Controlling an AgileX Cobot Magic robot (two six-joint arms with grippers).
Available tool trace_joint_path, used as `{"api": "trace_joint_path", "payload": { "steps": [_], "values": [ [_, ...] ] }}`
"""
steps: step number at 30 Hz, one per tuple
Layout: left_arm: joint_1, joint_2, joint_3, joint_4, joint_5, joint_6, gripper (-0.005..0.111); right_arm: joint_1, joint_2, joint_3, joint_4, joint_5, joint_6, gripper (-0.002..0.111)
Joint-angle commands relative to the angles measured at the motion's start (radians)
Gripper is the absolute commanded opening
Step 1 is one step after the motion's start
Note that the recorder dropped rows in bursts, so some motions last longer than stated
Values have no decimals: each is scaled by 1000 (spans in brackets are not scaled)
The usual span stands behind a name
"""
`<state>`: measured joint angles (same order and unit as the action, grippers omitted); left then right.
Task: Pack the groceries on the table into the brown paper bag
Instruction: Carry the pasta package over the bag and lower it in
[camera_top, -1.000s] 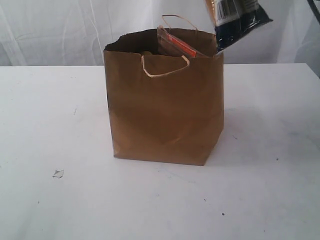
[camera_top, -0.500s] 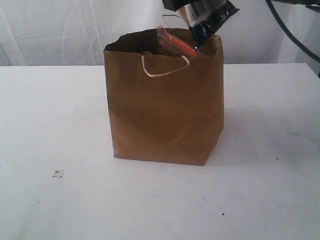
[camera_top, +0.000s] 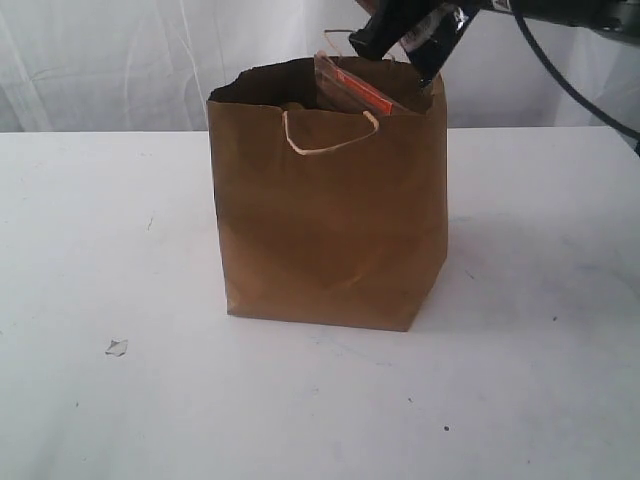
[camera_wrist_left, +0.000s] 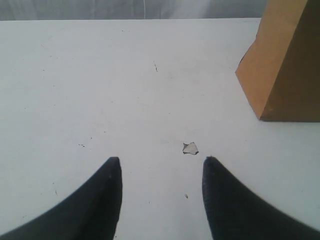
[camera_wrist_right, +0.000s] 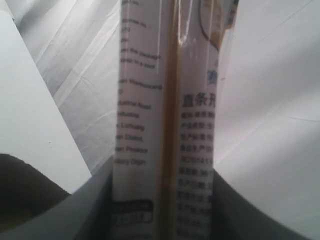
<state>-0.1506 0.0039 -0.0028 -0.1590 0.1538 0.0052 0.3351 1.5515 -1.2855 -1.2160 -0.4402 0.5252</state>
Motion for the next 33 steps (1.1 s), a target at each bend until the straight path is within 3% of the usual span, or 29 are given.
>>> {"api": "trace_joint_path", "payload": {
  "steps": [1,10,33],
  "values": [
    [3,-4,3,-7,5,3,53,-10,7,-38,35,-48,-27,0],
    [3,-4,3,-7,5,3,53,-5,31,-56,36,-114,-48,0],
    [3,-4,3,-7,5,3,53,134,13,-65,38,-171,9,0]
  ]
}}
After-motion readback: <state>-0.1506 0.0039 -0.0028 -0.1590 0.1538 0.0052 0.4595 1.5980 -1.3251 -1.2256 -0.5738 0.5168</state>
